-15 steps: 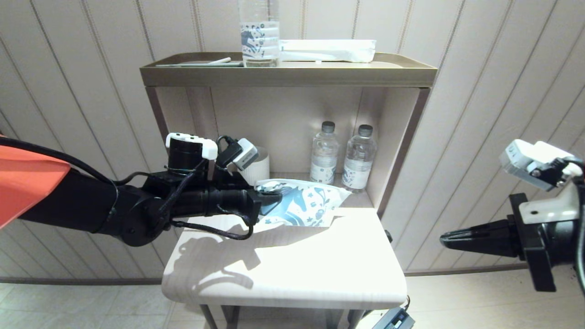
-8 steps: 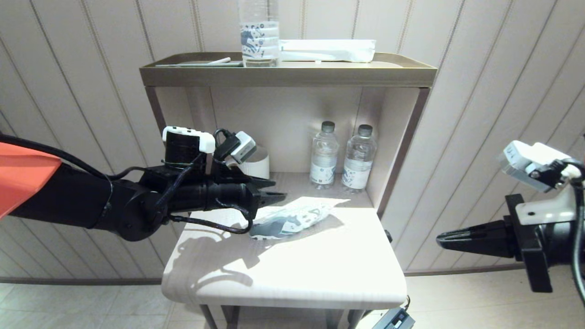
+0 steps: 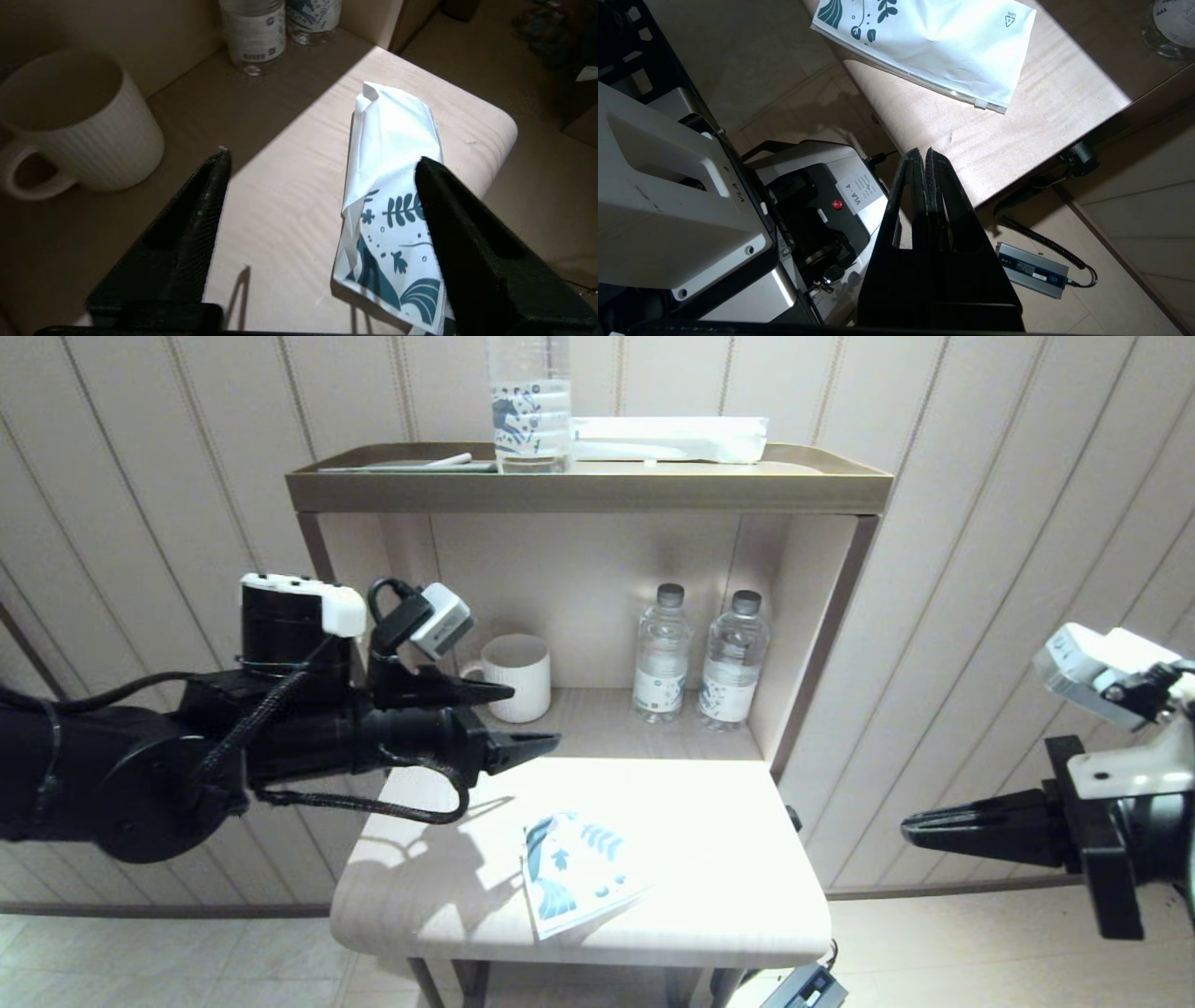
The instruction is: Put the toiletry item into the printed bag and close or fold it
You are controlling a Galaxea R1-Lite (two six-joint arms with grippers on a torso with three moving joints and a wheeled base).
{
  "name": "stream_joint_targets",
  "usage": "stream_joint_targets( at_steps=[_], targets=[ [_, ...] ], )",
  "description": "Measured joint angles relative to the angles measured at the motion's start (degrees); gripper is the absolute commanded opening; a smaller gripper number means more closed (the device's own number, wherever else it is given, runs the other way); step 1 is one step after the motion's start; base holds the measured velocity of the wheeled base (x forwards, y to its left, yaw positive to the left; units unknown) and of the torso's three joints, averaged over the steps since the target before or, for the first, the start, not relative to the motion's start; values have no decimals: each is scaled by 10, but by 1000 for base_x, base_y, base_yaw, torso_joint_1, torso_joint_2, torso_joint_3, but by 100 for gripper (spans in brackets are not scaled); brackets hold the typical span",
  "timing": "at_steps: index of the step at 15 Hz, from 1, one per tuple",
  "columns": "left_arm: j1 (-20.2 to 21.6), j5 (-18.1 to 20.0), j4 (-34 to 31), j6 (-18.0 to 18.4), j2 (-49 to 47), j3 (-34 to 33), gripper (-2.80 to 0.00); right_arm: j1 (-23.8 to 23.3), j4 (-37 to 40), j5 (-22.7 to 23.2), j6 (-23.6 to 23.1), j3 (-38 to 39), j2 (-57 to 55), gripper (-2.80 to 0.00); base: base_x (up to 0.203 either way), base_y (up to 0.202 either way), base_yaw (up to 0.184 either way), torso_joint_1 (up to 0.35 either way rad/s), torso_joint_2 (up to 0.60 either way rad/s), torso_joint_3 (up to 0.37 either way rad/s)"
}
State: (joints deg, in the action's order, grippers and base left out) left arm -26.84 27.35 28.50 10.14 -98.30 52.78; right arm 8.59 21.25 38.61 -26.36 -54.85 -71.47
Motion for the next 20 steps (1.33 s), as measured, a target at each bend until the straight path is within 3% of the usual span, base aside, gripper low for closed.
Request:
stream_joint_targets(
  at_steps=[3,6,8,12,14,16,20],
  targets=[
    [17,-31,-5,1,63,-54,-280,0,5,0,6,1,10,-280,0,0,0,0,0,0],
    [21,-67,-51,0,137,-93,-280,0,7,-2,23,9,36,-280,0,0,0,0,0,0],
    [23,-126,-85,-4,203,-132,-280,-10,20,-5,45,22,66,-280,0,0,0,0,0,0],
    [60,-232,-154,-19,366,-221,-280,-81,112,-7,51,60,142,-280,0,0,0,0,0,0],
    [86,-274,-240,-22,466,-234,-280,-99,171,-20,51,83,185,-280,0,0,0,0,0,0],
    [109,-315,-366,-32,572,-228,-280,-104,232,-67,53,91,215,-280,0,0,0,0,0,0],
    [226,-357,-536,-58,743,-233,-280,-137,268,-160,73,101,275,-280,0,0,0,0,0,0]
  ],
)
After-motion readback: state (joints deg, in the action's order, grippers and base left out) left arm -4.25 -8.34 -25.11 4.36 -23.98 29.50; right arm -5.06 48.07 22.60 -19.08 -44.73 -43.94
